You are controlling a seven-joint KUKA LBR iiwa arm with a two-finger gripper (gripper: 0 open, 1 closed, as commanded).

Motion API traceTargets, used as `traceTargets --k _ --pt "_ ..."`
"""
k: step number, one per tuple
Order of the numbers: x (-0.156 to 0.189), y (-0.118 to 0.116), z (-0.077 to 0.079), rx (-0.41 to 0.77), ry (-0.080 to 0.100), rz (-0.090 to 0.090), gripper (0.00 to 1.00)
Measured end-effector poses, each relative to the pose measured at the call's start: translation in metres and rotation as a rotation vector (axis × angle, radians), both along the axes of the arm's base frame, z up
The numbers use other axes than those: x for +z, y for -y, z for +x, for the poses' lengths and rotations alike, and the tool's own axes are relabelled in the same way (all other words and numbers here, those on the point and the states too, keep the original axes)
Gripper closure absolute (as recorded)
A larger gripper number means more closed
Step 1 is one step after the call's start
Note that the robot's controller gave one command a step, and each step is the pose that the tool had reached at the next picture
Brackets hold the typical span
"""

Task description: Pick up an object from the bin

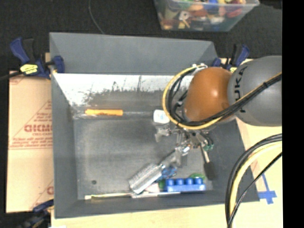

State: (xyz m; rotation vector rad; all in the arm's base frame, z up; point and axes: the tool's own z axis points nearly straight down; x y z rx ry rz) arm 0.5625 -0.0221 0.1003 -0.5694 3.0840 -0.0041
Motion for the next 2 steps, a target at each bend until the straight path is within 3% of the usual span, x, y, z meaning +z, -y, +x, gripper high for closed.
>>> traceTargets --k 1,2 --pt "-0.03 0.011 0.0 -0.057 0.008 0.001 0.0" --pt "-0.029 -0.001 0.004 0.072 0.013 -0.001 1.0"
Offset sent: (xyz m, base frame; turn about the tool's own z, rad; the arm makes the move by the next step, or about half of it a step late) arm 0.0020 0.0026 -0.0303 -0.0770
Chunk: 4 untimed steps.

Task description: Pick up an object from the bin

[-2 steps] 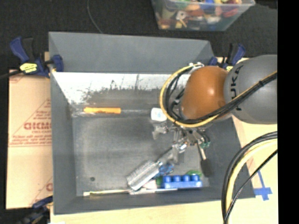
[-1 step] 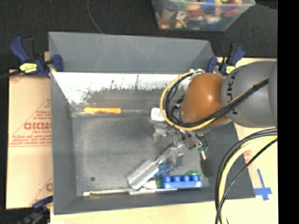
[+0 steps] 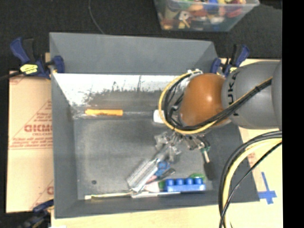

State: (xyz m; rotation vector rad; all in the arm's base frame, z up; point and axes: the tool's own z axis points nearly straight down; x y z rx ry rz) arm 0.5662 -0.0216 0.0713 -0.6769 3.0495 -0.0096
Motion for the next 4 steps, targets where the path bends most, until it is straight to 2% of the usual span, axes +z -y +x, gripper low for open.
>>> traceTargets --k 1,2,3,4 --pt "0.0 0.0 0.0 0.0 0.0 0.0 1.0" --pt "0.015 0.0 -0.001 -0.002 -0.003 0.0 1.0" --pt "0.048 0.001 -0.001 -0.006 -0.002 0.0 1.0" --pt "0.066 0.001 0.0 -0.007 0.001 0.0 1.0"
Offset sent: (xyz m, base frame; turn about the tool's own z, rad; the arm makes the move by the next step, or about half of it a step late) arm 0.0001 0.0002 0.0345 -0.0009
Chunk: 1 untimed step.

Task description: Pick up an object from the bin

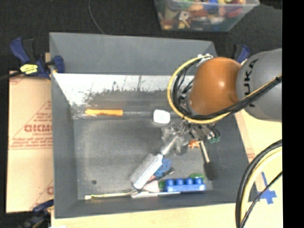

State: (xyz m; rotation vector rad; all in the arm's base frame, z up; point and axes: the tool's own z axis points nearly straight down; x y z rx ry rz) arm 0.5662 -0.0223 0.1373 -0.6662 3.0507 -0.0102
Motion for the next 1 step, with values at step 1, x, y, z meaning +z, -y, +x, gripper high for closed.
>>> traceTargets --k 1 --pt "0.008 0.0001 0.0001 -0.002 0.001 0.0 1.0"
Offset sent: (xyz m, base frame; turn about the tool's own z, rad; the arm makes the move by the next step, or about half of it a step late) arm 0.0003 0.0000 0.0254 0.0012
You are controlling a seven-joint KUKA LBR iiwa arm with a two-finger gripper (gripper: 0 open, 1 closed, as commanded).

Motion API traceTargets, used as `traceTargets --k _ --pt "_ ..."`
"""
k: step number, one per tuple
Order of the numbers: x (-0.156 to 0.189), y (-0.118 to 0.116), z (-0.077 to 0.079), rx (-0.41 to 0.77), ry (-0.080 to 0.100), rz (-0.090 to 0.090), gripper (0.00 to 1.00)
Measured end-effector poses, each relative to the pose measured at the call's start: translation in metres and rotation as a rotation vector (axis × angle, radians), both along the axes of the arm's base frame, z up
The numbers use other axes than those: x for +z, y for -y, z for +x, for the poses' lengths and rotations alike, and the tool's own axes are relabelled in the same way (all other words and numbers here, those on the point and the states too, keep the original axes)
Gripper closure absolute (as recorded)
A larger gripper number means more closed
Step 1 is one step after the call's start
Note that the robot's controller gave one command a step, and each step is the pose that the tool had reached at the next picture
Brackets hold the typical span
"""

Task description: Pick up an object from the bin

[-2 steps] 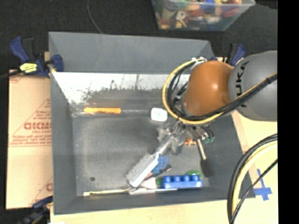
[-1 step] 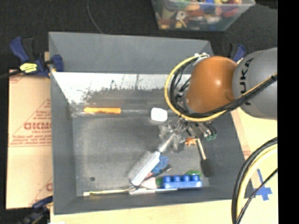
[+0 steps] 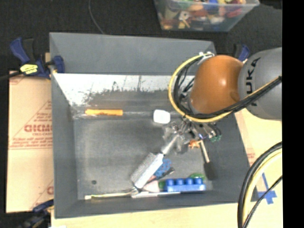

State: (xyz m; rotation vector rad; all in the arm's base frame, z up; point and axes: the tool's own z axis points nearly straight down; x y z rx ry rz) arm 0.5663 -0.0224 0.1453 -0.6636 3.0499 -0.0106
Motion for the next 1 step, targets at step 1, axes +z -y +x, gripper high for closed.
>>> traceTargets --k 1 --pt "0.0086 0.0004 0.0001 -0.003 0.001 0.0 1.0"
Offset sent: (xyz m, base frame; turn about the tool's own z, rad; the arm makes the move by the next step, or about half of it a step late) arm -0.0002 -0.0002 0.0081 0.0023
